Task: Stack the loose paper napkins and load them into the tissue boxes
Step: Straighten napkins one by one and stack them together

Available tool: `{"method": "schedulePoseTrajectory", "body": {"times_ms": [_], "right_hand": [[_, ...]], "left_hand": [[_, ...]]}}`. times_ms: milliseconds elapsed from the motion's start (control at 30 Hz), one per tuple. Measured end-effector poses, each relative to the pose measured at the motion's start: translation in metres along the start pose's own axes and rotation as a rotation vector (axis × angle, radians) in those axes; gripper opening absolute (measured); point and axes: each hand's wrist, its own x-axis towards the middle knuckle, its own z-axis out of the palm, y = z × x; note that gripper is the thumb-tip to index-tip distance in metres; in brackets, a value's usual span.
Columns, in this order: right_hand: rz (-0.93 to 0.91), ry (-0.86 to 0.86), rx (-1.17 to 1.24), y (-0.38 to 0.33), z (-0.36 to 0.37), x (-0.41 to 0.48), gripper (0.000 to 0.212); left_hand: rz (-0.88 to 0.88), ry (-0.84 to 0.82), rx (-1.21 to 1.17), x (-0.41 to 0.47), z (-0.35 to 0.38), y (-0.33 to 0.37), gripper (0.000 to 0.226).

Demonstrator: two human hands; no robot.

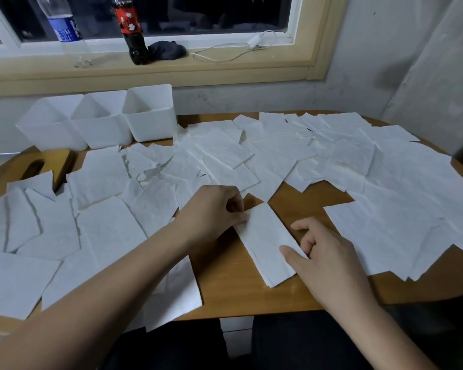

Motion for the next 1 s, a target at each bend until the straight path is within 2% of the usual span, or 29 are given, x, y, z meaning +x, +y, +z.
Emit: {"method": "schedulePoseTrajectory", "body": {"times_ms": [67,200,333,433,533,667,900,1000], "right_hand": [[-0.04,0.048,-0.053,-0.001,-0.001,-0.003,0.037],[-0.247,0.144,-0.077,-0.013,0.0,-0.014,0.019],[-0.488,-0.067,0.018,-0.041,0.017,-0.029,0.014],[-0.653,-0.22,0.044,-0.063,0.036,-0.039,0.017],[-0.779,-0.303,0.045,-0.078,0.056,-0.046,0.022],[-0.859,-0.368,-0.003,-0.085,0.071,-0.05,0.027],[-0.861,-0.38,-0.084,-0.085,0.062,-0.042,0.014],[-0.851,-0.356,-0.045,-0.081,0.057,-0.042,0.005]], "left_hand": [[0.042,0.041,0.044,-0.006,-0.006,-0.002,0.011],[0.055,0.119,0.009,-0.036,-0.021,-0.01,0.008],[-0.01,0.194,-0.013,-0.08,-0.033,-0.028,0.008],[-0.077,0.267,-0.006,-0.111,-0.041,-0.044,0.011],[-0.113,0.302,0.029,-0.137,-0.045,-0.059,0.018],[-0.138,0.283,0.062,-0.167,-0.047,-0.067,0.022],[-0.135,0.2,0.036,-0.198,-0.044,-0.071,0.028],[-0.092,0.195,0.008,-0.204,-0.044,-0.07,0.02]]}}
